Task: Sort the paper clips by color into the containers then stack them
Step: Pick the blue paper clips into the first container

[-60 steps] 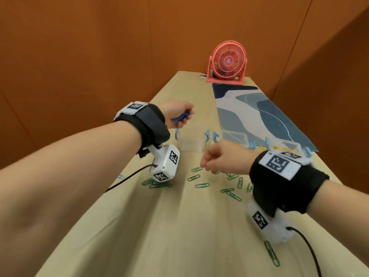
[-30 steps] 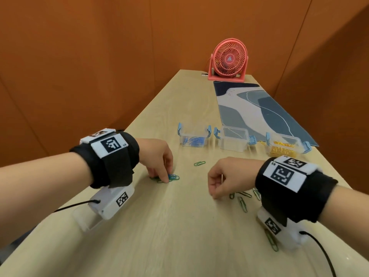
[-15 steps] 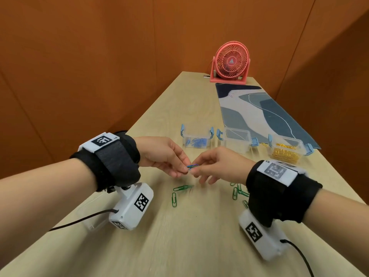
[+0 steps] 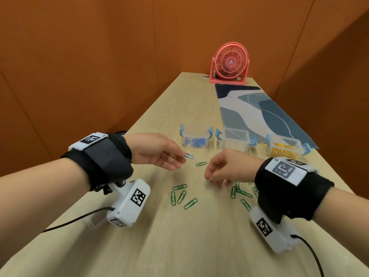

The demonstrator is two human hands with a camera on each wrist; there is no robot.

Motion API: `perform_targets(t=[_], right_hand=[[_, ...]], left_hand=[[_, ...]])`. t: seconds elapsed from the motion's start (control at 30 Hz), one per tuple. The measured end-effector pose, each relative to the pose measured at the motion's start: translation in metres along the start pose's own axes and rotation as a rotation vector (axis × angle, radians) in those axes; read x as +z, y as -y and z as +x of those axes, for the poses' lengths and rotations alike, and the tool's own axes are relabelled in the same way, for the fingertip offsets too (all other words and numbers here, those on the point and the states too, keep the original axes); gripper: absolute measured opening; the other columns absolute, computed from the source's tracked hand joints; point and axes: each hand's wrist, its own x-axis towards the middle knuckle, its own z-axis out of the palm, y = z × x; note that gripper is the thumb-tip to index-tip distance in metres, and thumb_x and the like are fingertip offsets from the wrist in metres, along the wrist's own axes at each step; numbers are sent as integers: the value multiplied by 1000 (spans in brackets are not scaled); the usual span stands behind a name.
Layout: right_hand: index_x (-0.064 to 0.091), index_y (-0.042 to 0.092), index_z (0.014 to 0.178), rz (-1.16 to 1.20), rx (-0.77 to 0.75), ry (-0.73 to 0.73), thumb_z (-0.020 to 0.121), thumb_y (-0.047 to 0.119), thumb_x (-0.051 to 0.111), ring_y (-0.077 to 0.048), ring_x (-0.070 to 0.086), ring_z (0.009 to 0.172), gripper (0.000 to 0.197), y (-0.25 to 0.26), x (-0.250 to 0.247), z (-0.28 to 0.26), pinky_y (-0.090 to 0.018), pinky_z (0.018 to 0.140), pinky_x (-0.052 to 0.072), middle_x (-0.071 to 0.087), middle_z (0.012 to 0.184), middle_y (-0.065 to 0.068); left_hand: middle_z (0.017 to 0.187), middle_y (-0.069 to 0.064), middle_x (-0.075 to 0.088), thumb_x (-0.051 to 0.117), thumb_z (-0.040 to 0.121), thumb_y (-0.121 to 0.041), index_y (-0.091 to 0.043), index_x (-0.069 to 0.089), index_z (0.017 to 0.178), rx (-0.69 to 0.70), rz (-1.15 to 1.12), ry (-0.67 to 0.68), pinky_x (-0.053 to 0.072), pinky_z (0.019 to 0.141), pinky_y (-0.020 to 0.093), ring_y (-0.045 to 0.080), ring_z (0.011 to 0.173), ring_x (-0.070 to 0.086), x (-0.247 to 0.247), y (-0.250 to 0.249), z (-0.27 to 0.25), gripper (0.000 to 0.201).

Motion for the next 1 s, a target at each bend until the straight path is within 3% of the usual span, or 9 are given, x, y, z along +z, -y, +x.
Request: perform_targets(t=[0.1,0.17,0.3,0.37,0.43,0.53,0.67,0.87,1.0], right_hand=[[71,25,91,-225,-51,-29,81,13,63,0,56,71,18,0,0,-6,-14,65,45,60,77,15],[69,31,99,-265,-134,-10,78,22,69,-4,57,89,23,7,7,-9,-20,77,47,59,94,17],[57,34,124,-359,-373,138,81,27,69,-8,46,120,44,27,32,-9,-26,104,36,48,134,11],[53,31,130,-440,-427,188,85,25,65,-9,41,128,47,34,40,-5,-21,105,28,42,142,8],[55,29,128,-497,-423,212,86,21,63,-11,43,124,44,34,43,-1,-22,103,30,45,139,6],[68,24,108,-491,-368,181,83,16,66,-12,55,99,26,28,36,0,-26,88,44,60,110,6],[72,26,94,-493,-227,186,78,19,71,-6,57,85,17,15,13,-6,-15,70,43,62,88,13],[67,39,101,-301,-238,161,70,33,78,-2,55,100,33,11,11,-16,-26,88,48,61,107,19],[72,31,98,-280,-344,269,73,26,77,-8,58,91,26,16,34,-19,-25,83,48,61,97,14]], left_hand=[[76,12,67,44,86,2,-1,53,68,-18,-218,-89,58,57,21,15,58,66,-14,0,-4,21],[64,13,62,36,82,8,-8,42,63,-52,-261,-151,56,50,21,15,49,59,-23,1,-6,25],[63,7,49,25,80,15,-9,37,64,-118,-33,-199,42,35,15,10,40,47,-37,6,-9,31],[66,7,47,27,81,14,-10,36,64,-160,134,-193,37,35,15,12,45,43,-44,9,-13,30],[69,8,48,36,84,11,-7,44,67,-212,308,-193,37,39,16,14,52,43,-51,10,-16,25],[73,5,54,58,85,-5,-4,63,89,-280,641,-229,40,50,19,15,60,45,-59,9,-22,7],[79,0,62,79,70,-19,-21,68,89,-277,952,-190,40,57,21,16,68,48,-70,16,-19,22],[73,-3,64,81,70,-19,-22,71,75,-236,1036,-163,40,56,17,8,59,50,-67,22,-9,12],[68,-5,61,75,77,-25,-21,68,76,-294,1056,-130,40,56,16,8,58,48,-65,19,-7,8]])
